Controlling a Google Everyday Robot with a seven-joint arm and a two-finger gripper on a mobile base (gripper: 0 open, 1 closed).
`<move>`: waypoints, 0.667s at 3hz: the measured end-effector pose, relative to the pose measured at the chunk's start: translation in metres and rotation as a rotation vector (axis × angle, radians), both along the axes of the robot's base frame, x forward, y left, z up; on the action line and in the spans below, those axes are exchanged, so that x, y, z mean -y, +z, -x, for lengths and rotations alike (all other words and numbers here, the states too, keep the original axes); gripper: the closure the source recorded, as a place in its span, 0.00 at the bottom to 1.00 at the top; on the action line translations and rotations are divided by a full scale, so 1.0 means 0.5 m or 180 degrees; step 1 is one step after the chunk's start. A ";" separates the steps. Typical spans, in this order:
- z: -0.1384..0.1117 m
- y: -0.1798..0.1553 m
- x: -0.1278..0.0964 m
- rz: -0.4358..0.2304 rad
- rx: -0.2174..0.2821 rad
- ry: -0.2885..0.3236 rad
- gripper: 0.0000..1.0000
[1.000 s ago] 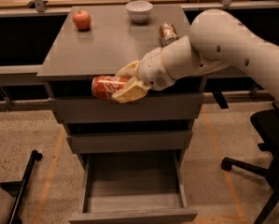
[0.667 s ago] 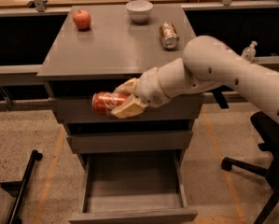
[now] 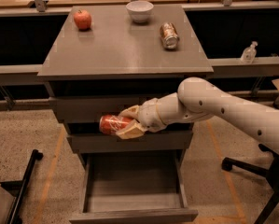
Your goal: Place coke can into bottom drawer
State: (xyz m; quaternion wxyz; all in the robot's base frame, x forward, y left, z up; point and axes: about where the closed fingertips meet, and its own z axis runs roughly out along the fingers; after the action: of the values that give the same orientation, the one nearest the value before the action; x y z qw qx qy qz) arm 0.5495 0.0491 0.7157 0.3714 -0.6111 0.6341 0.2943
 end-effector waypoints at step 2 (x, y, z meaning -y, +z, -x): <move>0.016 -0.023 -0.025 0.0051 0.0062 0.0163 1.00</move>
Offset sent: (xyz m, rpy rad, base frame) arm -0.0162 0.0219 -0.0318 -0.0210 -0.0471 0.1068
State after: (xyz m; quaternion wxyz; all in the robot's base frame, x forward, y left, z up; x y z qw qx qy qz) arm 0.5413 0.0616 0.7042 0.3649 -0.6330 0.6169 0.2926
